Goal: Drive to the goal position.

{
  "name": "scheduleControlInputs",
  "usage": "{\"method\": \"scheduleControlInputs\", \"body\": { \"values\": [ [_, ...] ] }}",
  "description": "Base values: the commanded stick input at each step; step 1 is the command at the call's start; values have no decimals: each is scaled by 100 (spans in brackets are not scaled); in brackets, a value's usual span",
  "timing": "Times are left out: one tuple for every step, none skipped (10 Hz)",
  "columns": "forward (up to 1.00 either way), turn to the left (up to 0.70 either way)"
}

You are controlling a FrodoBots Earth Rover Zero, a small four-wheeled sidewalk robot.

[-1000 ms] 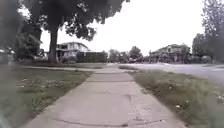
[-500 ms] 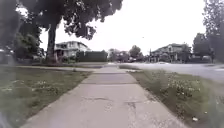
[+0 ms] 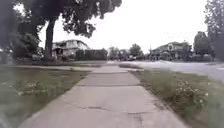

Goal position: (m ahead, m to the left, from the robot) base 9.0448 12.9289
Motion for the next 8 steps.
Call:
{"method": "scheduleControlInputs", "body": {
  "values": [
    [70,0],
    [70,0],
    [70,0],
    [70,0],
    [70,0],
    [70,0],
    [70,0],
    [70,0]
  ]
}}
